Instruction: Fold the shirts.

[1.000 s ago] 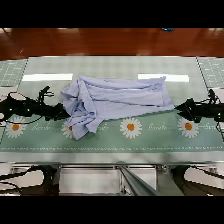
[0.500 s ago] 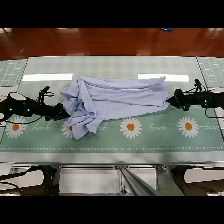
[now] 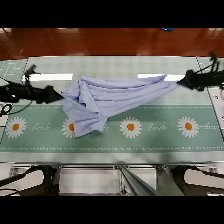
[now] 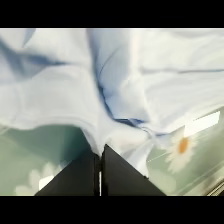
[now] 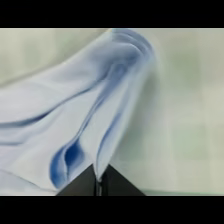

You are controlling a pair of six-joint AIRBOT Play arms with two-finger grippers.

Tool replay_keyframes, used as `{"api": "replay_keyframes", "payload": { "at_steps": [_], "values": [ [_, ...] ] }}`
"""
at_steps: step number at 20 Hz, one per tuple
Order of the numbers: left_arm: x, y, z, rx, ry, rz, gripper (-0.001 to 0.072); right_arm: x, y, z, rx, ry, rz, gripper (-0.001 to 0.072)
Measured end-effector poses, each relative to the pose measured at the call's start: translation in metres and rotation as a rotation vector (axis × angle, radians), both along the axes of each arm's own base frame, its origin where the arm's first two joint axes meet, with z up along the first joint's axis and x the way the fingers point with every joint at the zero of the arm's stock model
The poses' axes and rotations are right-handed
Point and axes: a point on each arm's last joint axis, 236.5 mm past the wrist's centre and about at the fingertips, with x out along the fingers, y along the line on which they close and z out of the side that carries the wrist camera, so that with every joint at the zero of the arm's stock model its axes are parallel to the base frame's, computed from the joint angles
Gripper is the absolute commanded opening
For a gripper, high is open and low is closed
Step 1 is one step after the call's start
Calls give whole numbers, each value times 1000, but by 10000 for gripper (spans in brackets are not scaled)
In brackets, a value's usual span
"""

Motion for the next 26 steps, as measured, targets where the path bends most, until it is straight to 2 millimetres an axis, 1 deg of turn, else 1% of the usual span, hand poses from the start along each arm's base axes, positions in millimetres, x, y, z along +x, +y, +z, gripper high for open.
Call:
{"api": "replay_keyframes", "payload": {
  "at_steps": [1, 3, 4, 5, 6, 8, 9, 10, 11, 12, 14, 15, 17, 19, 21, 22, 23, 24, 26],
  "values": [
    [11, 1, 33, -14, -81, 12, 17, 4, -2, 42, -37, -88, 0, 30],
    [26, 8, 109, -28, -256, 47, 17, 0, -1, 127, -103, -263, -11, 30],
    [29, 11, 147, -34, -344, 65, 17, -7, 1, 168, -131, -345, -19, 30],
    [28, 15, 186, -30, -431, 83, 17, -19, 5, 210, -162, -434, -28, 30],
    [26, 19, 222, -22, -512, 104, 17, -33, 8, 245, -191, -508, -39, 30],
    [11, 27, 302, 7, -700, 158, 17, -69, 17, 312, -250, -656, -68, 30],
    [-1, 29, 336, 28, -780, 178, 17, -89, 23, 340, -267, -723, -81, 30],
    [-16, 27, 364, 49, -848, 190, 17, -108, 29, 363, -286, -782, -91, 30],
    [-35, 21, 393, 68, -926, 197, 17, -130, 35, 384, -309, -837, -102, 30],
    [-54, 11, 414, 87, -990, 191, 17, -153, 41, 402, -332, -893, -115, 30],
    [-92, -6, 444, 173, -1097, 182, 17, -194, 50, 426, -378, -970, -140, 30],
    [-110, -11, 454, 231, -1141, 188, 17, -211, 51, 432, -410, -993, -156, 30],
    [-147, -12, 472, 343, -1212, 219, 17, -243, 50, 436, -476, -1009, -194, 30],
    [-187, -1, 487, 444, -1278, 285, 17, -270, 50, 432, -529, -995, -218, 30],
    [-228, 18, 500, 509, -1335, 370, 17, -293, 47, 423, -574, -966, -241, 30],
    [-245, 27, 503, 527, -1351, 406, 17, -304, 46, 418, -593, -949, -254, 30],
    [-260, 36, 502, 539, -1350, 433, 17, -312, 43, 412, -610, -927, -270, 30],
    [-270, 43, 499, 548, -1340, 450, 17, -321, 39, 408, -628, -909, -294, 30],
    [-279, 59, 483, 580, -1274, 476, 17, -336, 30, 399, -654, -866, -338, 30]
  ]
}}
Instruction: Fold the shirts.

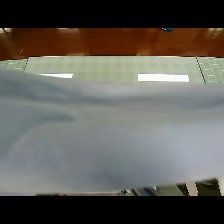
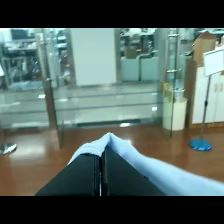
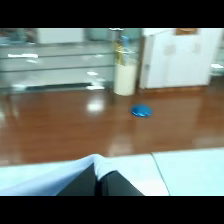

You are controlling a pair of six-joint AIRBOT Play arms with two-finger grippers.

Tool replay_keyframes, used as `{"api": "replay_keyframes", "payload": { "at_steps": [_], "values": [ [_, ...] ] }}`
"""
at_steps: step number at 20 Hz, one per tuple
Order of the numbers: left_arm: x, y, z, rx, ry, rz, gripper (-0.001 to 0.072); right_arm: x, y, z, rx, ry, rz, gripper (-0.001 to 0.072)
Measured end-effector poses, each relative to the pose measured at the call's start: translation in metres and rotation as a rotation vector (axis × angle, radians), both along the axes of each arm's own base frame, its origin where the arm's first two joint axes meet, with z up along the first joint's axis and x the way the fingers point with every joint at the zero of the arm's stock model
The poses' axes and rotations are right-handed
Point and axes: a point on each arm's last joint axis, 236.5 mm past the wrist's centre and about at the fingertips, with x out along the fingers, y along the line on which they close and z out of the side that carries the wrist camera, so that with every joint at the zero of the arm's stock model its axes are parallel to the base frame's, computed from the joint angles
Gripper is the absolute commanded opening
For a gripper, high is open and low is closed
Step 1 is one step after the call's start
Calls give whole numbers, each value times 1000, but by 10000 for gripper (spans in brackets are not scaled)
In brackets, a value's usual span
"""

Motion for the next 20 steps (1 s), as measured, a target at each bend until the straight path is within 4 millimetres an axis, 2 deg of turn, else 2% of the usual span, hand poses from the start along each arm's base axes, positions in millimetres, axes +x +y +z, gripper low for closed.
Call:
{"api": "replay_keyframes", "payload": {
  "at_steps": [2, 4, 5, 7, 9, 13, 18, 20],
  "values": [
    [5, 12, -27, -17, 103, 40, 17, -7, -8, -10, 10, 34, -41, 30],
    [22, 17, -59, -42, 215, 61, 17, -1, -11, -25, 29, 86, -48, 30],
    [36, 17, -81, -50, 291, 65, 17, 6, -14, -35, 41, 117, -47, 30],
    [71, 15, -129, -54, 447, 71, 17, 32, -20, -64, 79, 211, -32, 30],
    [113, 11, -183, -50, 599, 71, 17, 71, -26, -100, 113, 318, 8, 30],
    [210, -10, -285, -81, 800, 26, 17, 173, -38, -201, 220, 566, 126, 30],
    [341, -41, -383, -197, 882, -30, 17, 293, -48, -333, 426, 777, 251, 30],
    [384, -47, -420, -236, 919, -31, 17, 332, -51, -380, 519, 831, 275, 30]
  ]
}}
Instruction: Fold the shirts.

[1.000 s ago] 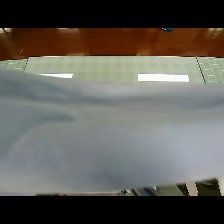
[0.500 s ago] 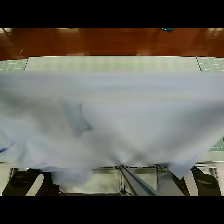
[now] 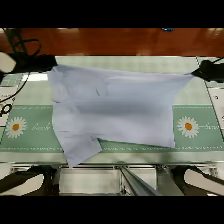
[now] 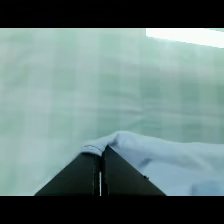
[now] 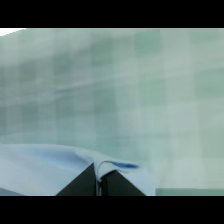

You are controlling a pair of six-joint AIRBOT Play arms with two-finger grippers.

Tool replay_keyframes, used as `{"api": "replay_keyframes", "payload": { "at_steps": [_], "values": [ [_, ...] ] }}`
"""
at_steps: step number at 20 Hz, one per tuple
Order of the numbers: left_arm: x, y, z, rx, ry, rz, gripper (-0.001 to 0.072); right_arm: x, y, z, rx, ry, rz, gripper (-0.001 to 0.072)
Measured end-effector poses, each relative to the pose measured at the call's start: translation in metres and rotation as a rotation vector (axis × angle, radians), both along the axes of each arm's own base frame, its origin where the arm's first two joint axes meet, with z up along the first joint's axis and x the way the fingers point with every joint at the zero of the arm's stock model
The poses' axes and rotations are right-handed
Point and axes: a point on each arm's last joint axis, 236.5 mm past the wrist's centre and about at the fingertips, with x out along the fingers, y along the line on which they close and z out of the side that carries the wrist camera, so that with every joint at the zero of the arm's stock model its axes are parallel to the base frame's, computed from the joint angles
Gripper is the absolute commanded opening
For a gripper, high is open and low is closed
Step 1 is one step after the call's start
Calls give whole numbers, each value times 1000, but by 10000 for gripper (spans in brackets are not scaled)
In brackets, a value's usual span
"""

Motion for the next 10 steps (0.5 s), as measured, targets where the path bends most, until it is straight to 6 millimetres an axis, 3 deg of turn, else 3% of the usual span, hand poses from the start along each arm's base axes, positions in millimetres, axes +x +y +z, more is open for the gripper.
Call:
{"api": "replay_keyframes", "payload": {
  "at_steps": [3, 4, 5, 6, 8, 10],
  "values": [
    [51, -9, -41, -52, 31, 17, 18, 46, -2, -54, 118, 57, -17, 31],
    [64, -11, -52, -70, 39, 23, 106, 58, -2, -68, 154, 67, -24, 88],
    [76, -13, -58, -89, 36, 30, 362, 68, -1, -80, 189, 75, -35, 328],
    [84, -15, -67, -103, 45, 34, 503, 75, -1, -90, 215, 84, -44, 403],
    [93, -15, -73, -127, 65, 41, 504, 85, 0, -98, 257, 87, -57, 404],
    [91, 1, -71, -138, 108, 57, 504, 82, -7, -86, 262, 78, -21, 404]
  ]
}}
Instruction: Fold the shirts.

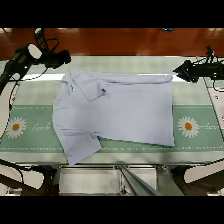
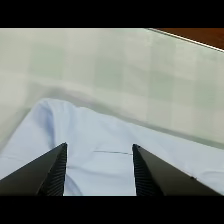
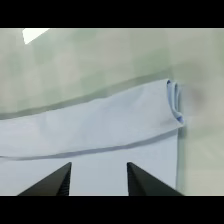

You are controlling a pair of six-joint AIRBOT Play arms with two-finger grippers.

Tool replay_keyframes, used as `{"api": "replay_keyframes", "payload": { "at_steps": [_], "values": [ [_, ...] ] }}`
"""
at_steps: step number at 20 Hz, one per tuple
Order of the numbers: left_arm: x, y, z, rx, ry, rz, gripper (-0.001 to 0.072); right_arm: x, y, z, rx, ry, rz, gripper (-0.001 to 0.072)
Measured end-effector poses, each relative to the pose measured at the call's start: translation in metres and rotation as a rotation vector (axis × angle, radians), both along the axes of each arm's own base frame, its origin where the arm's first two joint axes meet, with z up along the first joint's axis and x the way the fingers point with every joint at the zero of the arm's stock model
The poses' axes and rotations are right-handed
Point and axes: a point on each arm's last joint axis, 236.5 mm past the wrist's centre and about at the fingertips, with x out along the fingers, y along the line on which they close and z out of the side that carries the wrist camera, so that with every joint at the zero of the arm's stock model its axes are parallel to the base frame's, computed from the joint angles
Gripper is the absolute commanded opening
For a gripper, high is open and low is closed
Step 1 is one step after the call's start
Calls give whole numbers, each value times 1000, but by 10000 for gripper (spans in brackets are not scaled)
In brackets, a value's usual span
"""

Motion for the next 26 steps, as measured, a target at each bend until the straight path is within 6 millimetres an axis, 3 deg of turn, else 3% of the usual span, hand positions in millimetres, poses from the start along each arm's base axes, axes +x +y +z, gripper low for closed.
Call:
{"api": "replay_keyframes", "payload": {
  "at_steps": [2, 4, 5, 7, 10, 12, 15, 19, 26],
  "values": [
    [-9, 33, 18, 1, 26, 27, 504, -13, -22, 32, -14, -39, 17, 404],
    [-34, 69, 31, 23, 80, 28, 504, -37, -47, 61, -38, -55, 9, 402],
    [-52, 84, 30, 27, 126, 25, 504, -54, -58, 72, -49, -51, -5, 402],
    [-109, 105, 9, 12, 274, 26, 504, -97, -63, 76, -59, -4, -20, 402],
    [-196, 122, -33, -61, 444, 76, 504, -169, -58, 57, -69, 99, -72, 403],
    [-251, 119, -61, -183, 522, 113, 504, -211, -44, 38, -48, 150, -136, 403],
    [-307, 103, -81, -414, 563, 188, 504, -257, -16, 9, -24, 194, -202, 403],
    [-337, 92, -96, -565, 557, 269, 504, -281, 11, -5, 24, 204, -238, 403],
    [-344, 68, -110, -620, 593, 231, 504, -279, 25, -1, 78, 159, -258, 403]
  ]
}}
